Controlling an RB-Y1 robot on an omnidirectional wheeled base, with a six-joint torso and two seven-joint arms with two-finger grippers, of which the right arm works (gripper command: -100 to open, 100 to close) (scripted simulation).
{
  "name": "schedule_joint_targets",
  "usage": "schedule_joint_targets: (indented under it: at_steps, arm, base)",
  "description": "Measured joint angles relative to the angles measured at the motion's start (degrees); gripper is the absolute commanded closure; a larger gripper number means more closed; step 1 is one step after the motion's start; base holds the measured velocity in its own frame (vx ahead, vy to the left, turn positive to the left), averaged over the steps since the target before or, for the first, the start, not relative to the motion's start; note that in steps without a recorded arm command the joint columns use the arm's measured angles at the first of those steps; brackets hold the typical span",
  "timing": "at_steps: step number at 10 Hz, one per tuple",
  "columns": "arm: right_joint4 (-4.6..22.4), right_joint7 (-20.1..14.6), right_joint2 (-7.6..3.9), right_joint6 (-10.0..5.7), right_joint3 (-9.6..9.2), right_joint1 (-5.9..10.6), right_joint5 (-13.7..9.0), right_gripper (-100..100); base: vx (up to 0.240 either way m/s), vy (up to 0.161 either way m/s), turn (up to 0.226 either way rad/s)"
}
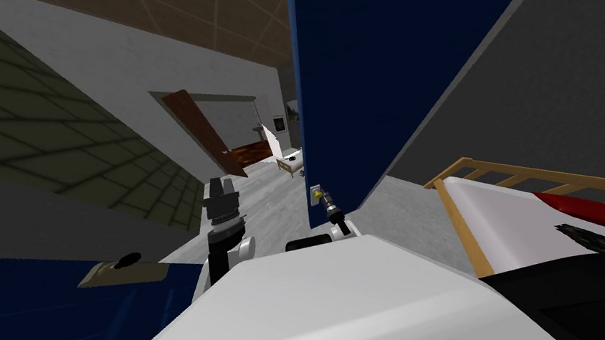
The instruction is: Push the door open
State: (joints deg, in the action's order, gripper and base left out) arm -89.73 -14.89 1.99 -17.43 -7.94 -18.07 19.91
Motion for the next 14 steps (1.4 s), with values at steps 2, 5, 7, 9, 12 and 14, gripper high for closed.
schedule_joint_targets:
  at_steps: [2,5,7,9,12,14]
  arm:
    - [0.1,0.1,-0.63,0.21,0.69,-0.04,-0.2,-100]
    - [-0.7,-0.3,-2.98,-0.05,-0.09,-0.9,0.0,-100]
    - [-1.3,-0.6,-3.19,-0.5,-0.9,-2.01,0.3,-100]
    - [-1.8,-1.1,-2.49,-0.8,-1.45,-2.62,0.4,-100]
    - [-2.1,-1.1,-2.24,-0.92,-1.78,-2.97,0.5,-100]
    - [-1.1,-0.8,-3.41,-1.08,-1.31,-1.93,0.3,-100]
  base:
    - [0.052,0.031,-0.025]
    - [-0.226,-0.028,0.013]
    - [-0.26,0.025,0.004]
    - [-0.225,-0.004,0.009]
    - [0.066,0.012,0.011]
    - [0.199,0.044,0.007]
